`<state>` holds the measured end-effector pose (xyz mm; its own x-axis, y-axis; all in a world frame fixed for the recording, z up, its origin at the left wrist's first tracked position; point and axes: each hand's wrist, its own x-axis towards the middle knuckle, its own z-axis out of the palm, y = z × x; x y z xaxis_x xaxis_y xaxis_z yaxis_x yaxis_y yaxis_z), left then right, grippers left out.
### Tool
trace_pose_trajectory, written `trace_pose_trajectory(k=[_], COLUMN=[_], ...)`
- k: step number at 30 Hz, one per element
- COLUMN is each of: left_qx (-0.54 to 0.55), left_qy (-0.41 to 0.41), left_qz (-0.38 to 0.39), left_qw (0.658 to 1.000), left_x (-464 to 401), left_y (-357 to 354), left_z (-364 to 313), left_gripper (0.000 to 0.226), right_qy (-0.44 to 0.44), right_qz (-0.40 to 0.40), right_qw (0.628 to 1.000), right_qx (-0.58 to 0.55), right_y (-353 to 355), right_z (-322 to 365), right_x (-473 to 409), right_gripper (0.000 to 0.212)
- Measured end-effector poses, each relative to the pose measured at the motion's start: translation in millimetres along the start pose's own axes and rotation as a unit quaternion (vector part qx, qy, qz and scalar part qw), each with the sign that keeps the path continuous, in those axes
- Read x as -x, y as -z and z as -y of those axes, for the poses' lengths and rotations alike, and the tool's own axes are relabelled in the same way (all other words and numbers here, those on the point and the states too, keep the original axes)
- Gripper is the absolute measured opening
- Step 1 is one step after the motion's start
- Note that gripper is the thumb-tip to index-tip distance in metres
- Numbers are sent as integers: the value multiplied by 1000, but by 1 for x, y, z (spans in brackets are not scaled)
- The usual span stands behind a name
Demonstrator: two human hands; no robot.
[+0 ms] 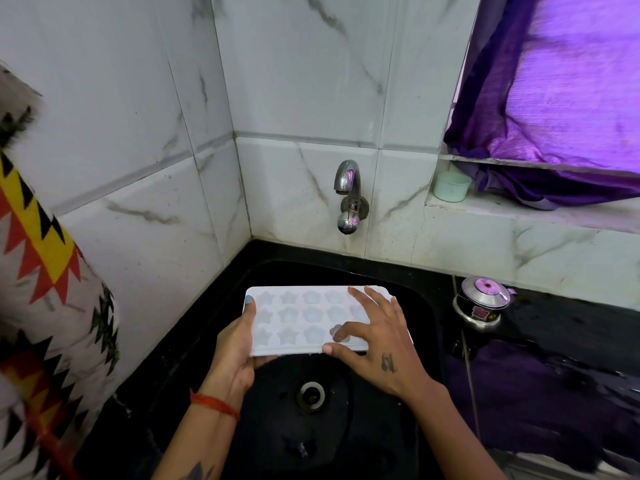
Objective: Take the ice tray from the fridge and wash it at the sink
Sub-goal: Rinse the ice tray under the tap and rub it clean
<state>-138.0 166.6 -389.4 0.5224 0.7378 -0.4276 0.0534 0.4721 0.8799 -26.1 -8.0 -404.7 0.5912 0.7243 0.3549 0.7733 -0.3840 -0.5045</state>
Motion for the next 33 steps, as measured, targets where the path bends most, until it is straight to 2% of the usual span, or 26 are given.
trace_pose_trajectory(k=[10, 16, 22, 33], left_qx=[-1, 1, 2, 8], left_qy=[3, -7, -13, -9], left_qz=[-1, 5, 4, 13], left_qw=[1000, 1000, 1000, 1000], left_x=[0, 1, 2, 1], left_y=[0, -2, -1, -1], left_z=[0, -1, 0, 2], left_gripper=[43, 41, 40, 41], right_qy=[-10, 16, 42, 59], right_qz=[-22, -26, -6, 45], right_qw=[999, 999, 998, 997], right_qx=[-38, -41, -41, -3], right_y=[6, 9, -1, -11], right_z=[2, 16, 23, 20], right_x=[-3, -12, -14, -9], right_gripper=[66, 66, 53, 57])
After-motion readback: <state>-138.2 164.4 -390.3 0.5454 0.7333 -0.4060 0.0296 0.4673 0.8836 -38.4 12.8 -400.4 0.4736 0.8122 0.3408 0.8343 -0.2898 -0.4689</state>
